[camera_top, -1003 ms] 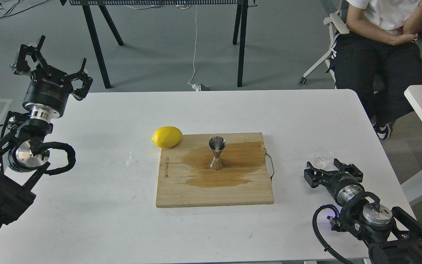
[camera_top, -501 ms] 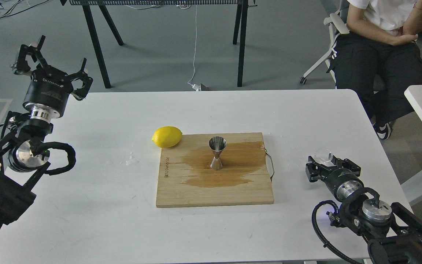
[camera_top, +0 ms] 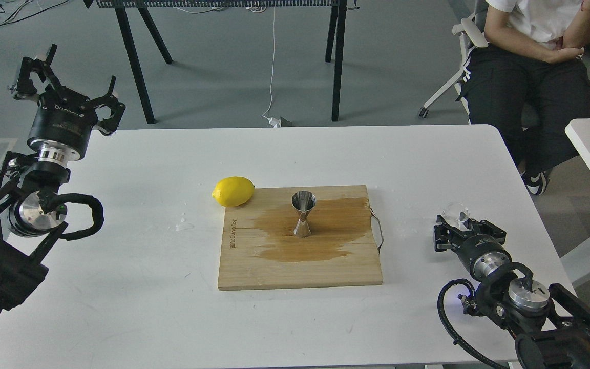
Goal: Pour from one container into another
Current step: 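Grasp the clear glass cup with the right gripper and lift it, then carry the glass cup with the right gripper above the jigger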
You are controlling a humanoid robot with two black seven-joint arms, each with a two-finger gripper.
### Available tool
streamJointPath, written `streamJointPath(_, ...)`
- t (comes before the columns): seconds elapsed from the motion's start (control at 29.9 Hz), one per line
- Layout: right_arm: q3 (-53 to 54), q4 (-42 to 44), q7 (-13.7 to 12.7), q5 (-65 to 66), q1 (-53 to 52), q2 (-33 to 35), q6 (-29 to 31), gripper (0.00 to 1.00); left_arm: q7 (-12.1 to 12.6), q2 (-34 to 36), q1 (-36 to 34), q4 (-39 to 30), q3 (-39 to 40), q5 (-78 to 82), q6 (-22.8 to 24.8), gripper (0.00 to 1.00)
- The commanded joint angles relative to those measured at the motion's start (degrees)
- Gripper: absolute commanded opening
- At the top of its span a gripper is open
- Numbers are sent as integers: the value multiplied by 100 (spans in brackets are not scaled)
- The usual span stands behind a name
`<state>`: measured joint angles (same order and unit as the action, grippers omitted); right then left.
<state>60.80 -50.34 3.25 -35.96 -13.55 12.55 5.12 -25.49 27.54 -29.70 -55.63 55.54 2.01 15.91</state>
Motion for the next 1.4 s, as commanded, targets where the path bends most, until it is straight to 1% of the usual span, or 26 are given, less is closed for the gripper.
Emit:
streamJointPath(0.0, -7, -168, -17, 10, -17, 28, 25, 42, 0, 32, -1, -9, 9, -7, 0, 100)
streamJointPath(0.1, -76, -659, -114, 53, 1, 142, -10, 42, 0, 50, 8, -9, 0, -7, 9, 100)
streamJointPath(0.23, -244, -1415, -114, 474, -16, 484, -168, 40, 0, 50, 17, -9, -8, -7, 9, 100)
streamJointPath(0.4, -261, -2189, -106, 1001, -200, 546, -827, 40, 9, 41, 17, -35, -17, -7, 0, 100)
streamJointPath(0.6, -297, -2655, -114, 2381, -412, 450, -1416, 39, 0, 41, 34, -44, -8, -7, 0, 100)
streamJointPath(0.7, -480, -2718, -114, 2576, -622, 310, -1654, 39, 0, 59, 52, -44, 0, -7, 0, 100)
streamJointPath(0.84, -955, -2665, -97, 2795, -1009, 177, -1751, 39, 0, 67, 61, -44, 0, -7, 0, 100)
streamJointPath(0.97, -1166, -2665, -88, 3146, -1203, 142, -1935, 39, 0, 67, 61, -44, 0, -7, 0, 100)
streamJointPath(1.1, -1342, -2665, -88, 3253, -1291, 19, -1962, 39, -8, 59, 61, -44, 0, -7, -9, 100)
streamJointPath(1.37, -1571, -2594, -97, 3499, -1414, 10, -1988, 39, 0, 50, 61, -44, -8, -7, -9, 100)
